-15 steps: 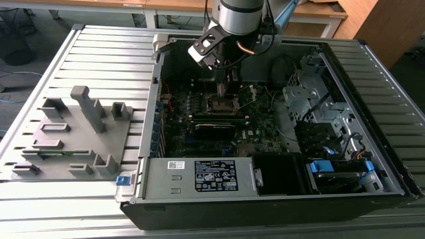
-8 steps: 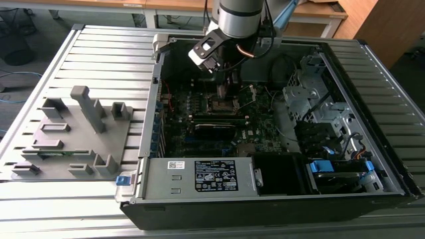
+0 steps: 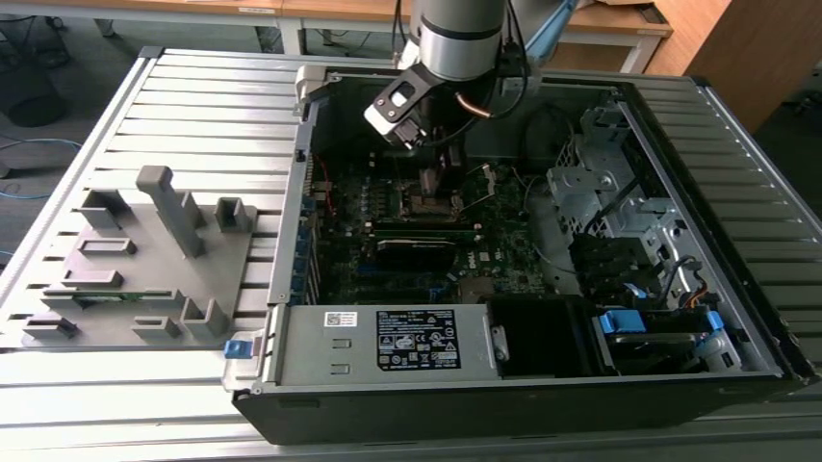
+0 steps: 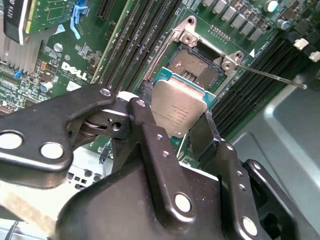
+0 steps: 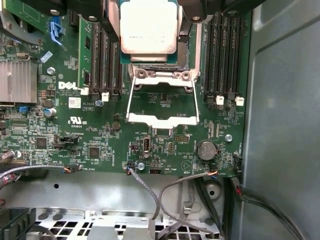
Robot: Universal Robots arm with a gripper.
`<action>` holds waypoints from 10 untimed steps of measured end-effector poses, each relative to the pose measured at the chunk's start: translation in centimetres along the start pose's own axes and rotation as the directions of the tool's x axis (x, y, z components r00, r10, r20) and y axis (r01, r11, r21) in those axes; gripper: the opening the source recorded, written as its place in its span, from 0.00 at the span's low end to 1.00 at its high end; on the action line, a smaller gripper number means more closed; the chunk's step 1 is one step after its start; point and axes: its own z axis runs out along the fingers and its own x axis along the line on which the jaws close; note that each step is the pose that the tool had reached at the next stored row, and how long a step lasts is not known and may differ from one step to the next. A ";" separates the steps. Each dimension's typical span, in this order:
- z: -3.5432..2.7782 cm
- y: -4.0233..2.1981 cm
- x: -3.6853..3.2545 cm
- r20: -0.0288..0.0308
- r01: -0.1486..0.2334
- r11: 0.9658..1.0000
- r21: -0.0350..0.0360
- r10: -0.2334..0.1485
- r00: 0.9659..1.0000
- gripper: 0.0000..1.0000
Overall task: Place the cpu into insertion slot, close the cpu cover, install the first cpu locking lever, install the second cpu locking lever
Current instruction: 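Place the cpu into insertion slot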
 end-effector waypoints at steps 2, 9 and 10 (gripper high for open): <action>0.12 -0.06 0.00 0.000 0.005 1.000 -0.001 -0.005 1.000 0.54; 0.83 -0.28 -0.01 -0.001 0.022 1.000 -0.003 -0.022 1.000 0.54; 0.84 -0.28 0.01 -0.001 0.023 1.000 -0.003 -0.023 1.000 0.54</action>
